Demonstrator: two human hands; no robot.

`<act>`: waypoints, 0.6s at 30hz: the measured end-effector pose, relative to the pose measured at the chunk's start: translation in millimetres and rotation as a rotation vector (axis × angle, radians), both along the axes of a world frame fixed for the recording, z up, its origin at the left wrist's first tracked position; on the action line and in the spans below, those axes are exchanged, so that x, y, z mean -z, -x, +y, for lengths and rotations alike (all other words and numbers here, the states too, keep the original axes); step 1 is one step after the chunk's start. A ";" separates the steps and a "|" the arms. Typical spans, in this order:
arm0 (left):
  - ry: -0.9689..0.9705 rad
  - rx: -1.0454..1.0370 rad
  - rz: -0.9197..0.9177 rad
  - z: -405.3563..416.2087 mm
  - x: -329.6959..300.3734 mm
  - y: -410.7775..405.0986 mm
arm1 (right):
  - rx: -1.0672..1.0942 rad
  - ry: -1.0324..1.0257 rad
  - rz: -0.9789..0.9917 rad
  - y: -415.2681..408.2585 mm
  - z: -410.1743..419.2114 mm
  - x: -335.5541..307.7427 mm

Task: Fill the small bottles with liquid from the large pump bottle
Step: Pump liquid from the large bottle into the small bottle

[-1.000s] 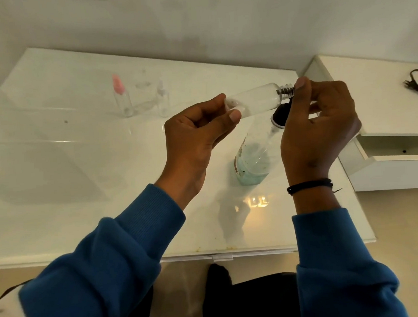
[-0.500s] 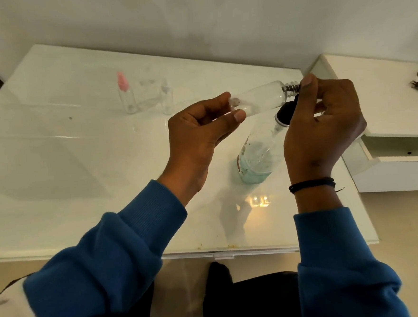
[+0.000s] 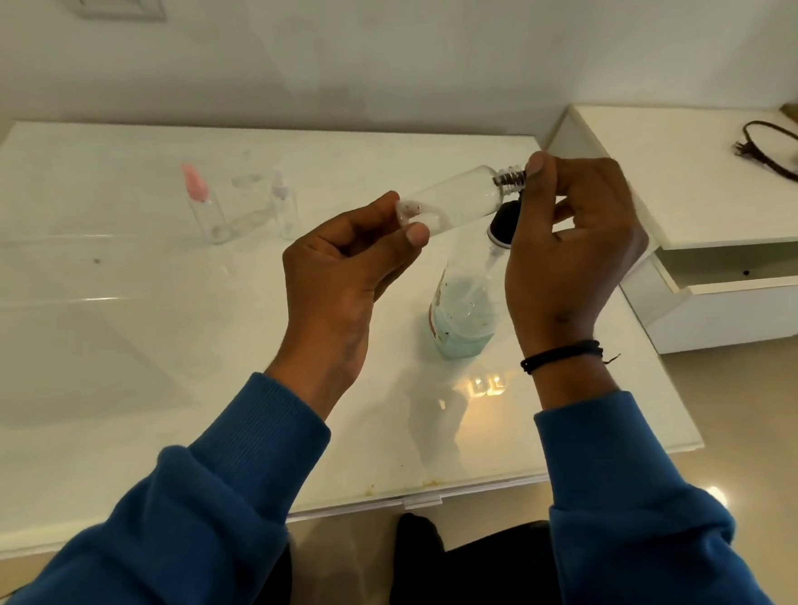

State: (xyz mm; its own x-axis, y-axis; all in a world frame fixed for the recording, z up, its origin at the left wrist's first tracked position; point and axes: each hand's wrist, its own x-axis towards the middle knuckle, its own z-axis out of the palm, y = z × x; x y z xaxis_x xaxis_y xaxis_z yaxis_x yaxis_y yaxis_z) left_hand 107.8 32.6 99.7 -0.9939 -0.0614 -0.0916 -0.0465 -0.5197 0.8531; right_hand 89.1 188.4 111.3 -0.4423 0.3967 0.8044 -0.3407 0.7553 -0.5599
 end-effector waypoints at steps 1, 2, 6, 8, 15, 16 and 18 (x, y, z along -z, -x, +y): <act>0.002 0.003 0.001 0.2 0.1 -0.6 | 0.005 -0.001 0.004 -0.3 0.6 -1.3; 0.002 0.005 0.006 0.3 -0.2 -0.5 | 0.010 -0.005 0.000 0.1 0.5 -2.2; 0.007 -0.020 0.015 -1.6 -2.9 0.3 | -0.003 0.015 -0.063 2.0 -2.1 -2.2; -0.001 -0.021 0.016 -1.5 -2.9 0.0 | -0.002 0.023 -0.060 1.3 -1.2 -3.2; 0.011 -0.020 0.009 -1.3 -3.7 0.5 | -0.001 0.016 -0.051 1.8 -3.6 -0.8; 0.004 -0.018 0.012 -1.6 -4.2 0.3 | -0.006 0.020 -0.049 1.2 -3.8 -0.4; -0.019 -0.014 0.015 -0.8 -4.4 -0.8 | -0.011 0.029 -0.025 0.5 -2.8 -0.9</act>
